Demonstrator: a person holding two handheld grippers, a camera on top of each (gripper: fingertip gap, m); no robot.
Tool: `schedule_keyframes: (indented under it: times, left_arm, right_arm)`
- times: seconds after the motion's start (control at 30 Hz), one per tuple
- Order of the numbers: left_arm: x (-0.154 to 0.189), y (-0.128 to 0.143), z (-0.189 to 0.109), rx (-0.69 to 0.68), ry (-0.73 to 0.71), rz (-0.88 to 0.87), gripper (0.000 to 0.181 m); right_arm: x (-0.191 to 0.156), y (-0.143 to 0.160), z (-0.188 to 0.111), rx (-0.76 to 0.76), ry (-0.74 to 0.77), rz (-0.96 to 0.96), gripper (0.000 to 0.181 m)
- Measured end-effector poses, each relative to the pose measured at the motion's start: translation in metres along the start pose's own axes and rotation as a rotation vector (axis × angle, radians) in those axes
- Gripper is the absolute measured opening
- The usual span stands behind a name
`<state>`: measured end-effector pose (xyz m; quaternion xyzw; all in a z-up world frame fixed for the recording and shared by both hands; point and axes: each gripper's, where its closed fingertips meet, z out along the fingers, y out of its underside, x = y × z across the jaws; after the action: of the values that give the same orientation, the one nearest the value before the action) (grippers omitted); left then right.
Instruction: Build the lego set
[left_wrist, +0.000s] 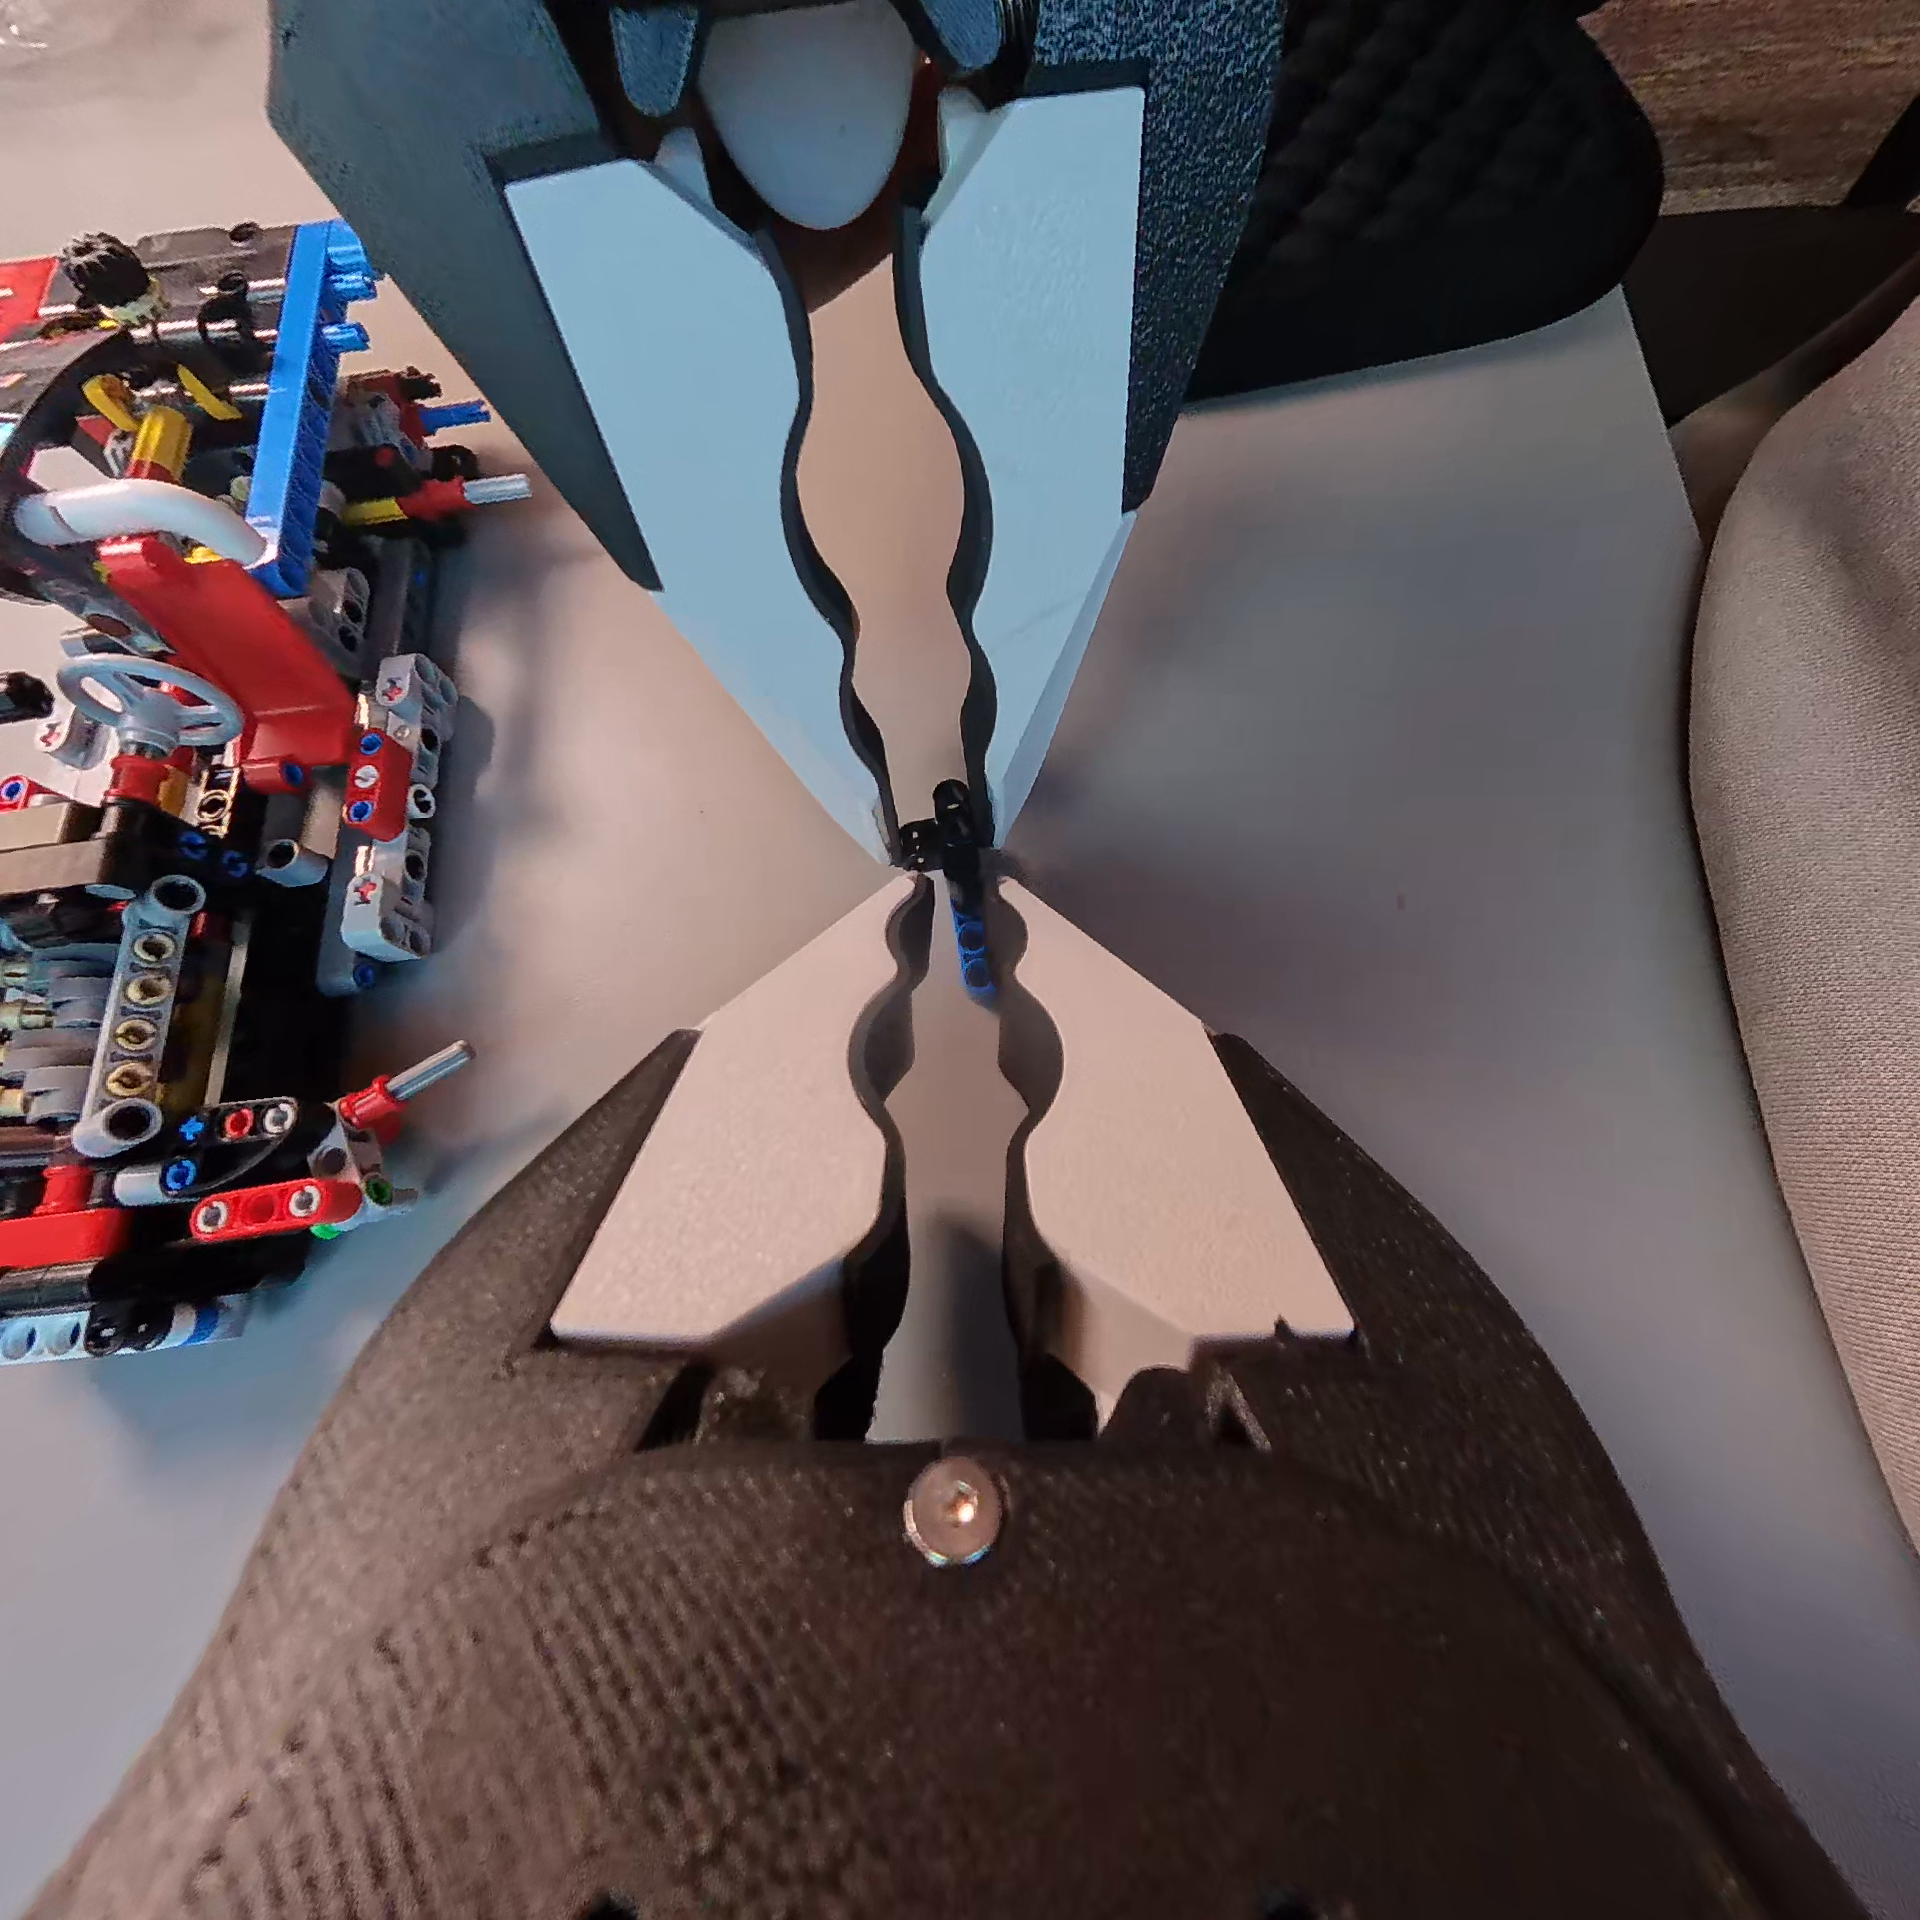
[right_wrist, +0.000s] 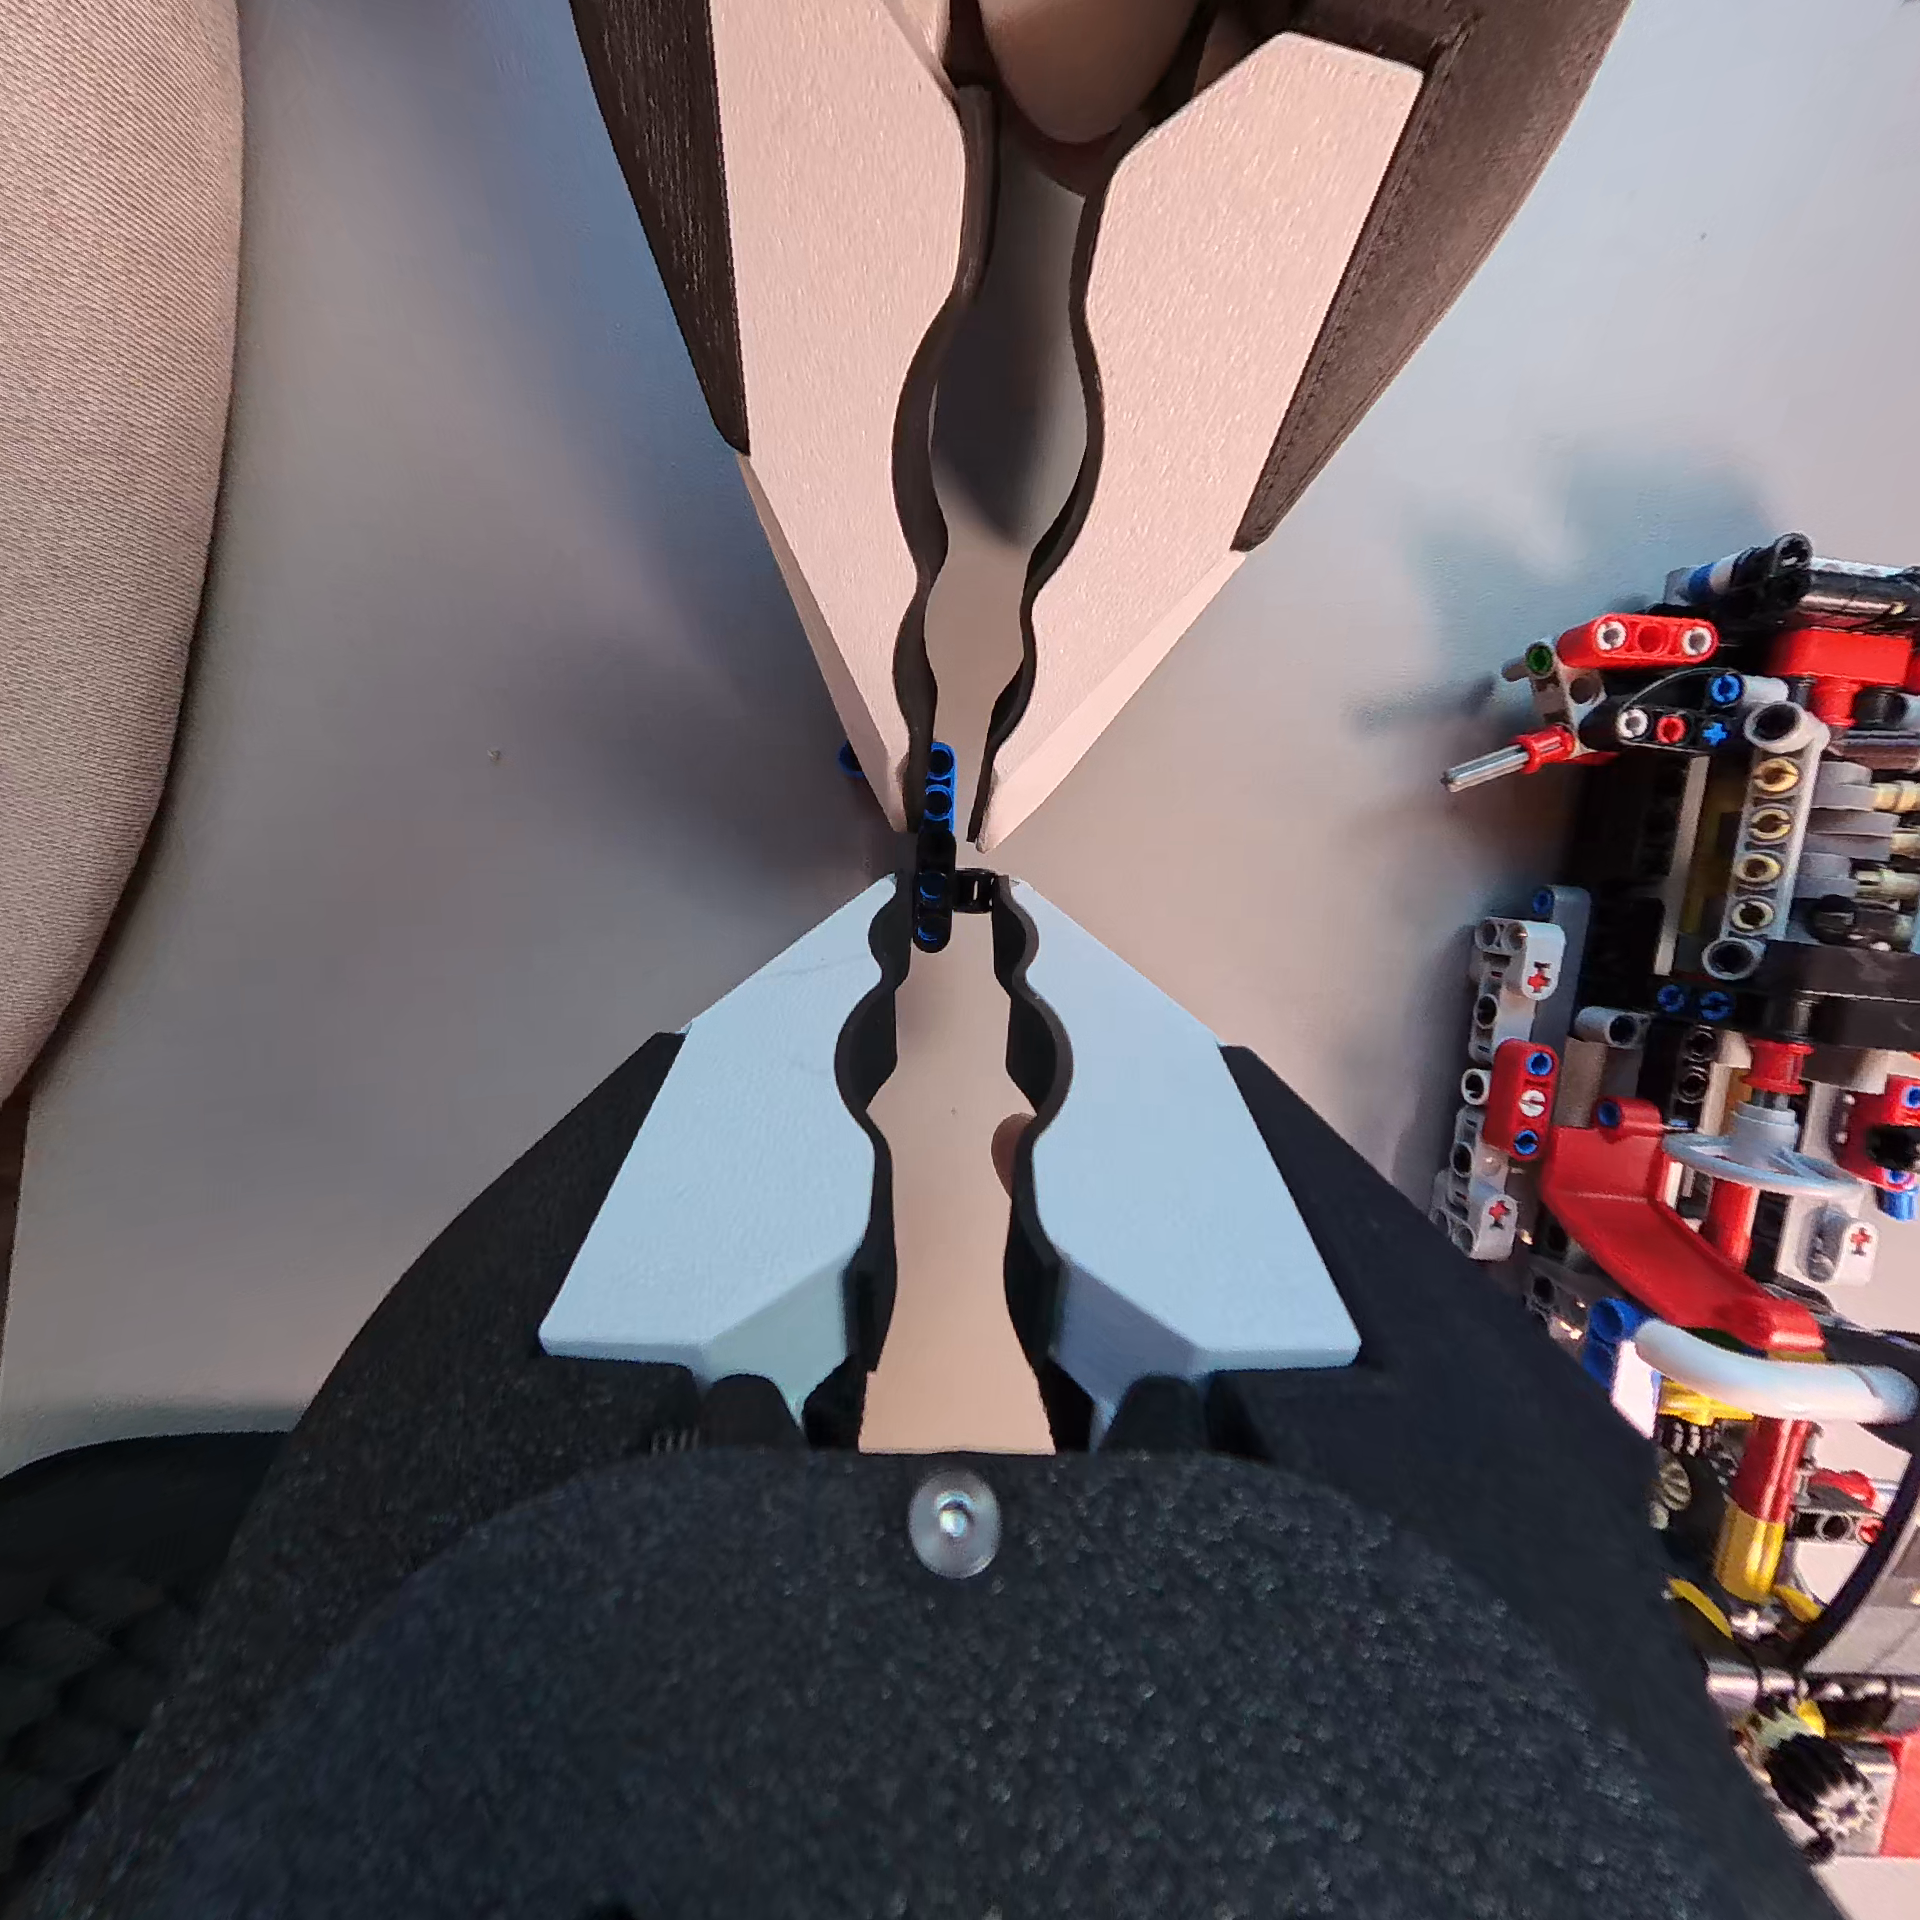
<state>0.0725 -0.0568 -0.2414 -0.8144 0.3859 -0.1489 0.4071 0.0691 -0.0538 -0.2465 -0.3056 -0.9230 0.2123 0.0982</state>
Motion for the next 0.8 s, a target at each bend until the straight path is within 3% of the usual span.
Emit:
schedule_keyframes:
  times: [0.8]
  left_arm:
    - [0.0020,0.0026,0.0024,-0.044,-0.010,-0.069,0.005]
  right_arm:
    - [0.0004,-0.0026,0.0011,0.009,-0.003,-0.019,0.012]
